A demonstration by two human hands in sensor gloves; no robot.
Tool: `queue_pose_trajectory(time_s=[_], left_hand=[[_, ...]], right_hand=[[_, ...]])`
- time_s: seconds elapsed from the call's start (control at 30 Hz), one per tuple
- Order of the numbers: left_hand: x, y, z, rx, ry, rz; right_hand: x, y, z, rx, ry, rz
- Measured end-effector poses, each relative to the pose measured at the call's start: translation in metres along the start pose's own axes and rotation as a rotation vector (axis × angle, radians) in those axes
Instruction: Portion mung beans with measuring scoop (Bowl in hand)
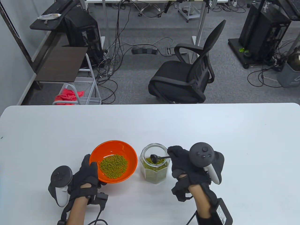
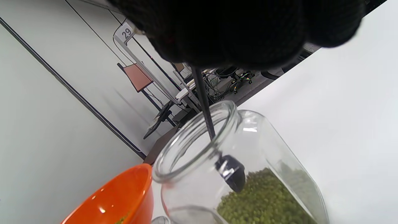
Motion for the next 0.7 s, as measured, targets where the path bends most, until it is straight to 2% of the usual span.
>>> queue_pose_trajectory(time_s=[0.23,0.33,0.7], left_hand=[[0.000,-0.001,0.000,0.000,-0.002,0.005],[0.000,-0.001,0.000,0.001,-0.002,0.004],[0.000,-0.001,-0.001,0.000,-0.002,0.004]], right_hand=[[-0.012,0.030,-0.008,0.165,0.001,0.010],[-0.014,0.035,-0.011,0.167,-0.029,0.024],[-0.020,0.029,0.017,-0.180,-0.005,-0.064]])
Point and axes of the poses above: the tracker on the back of each hand, its own z axis roughly to the little-finger side, its own x axis roughly from the fingertips to the wrist, y = z × x, the point moved 5 cm from there along -x, roughly from the wrist to the fingertips, and after that the axes turned 12 degrees about -z, right-handed, at the moved point
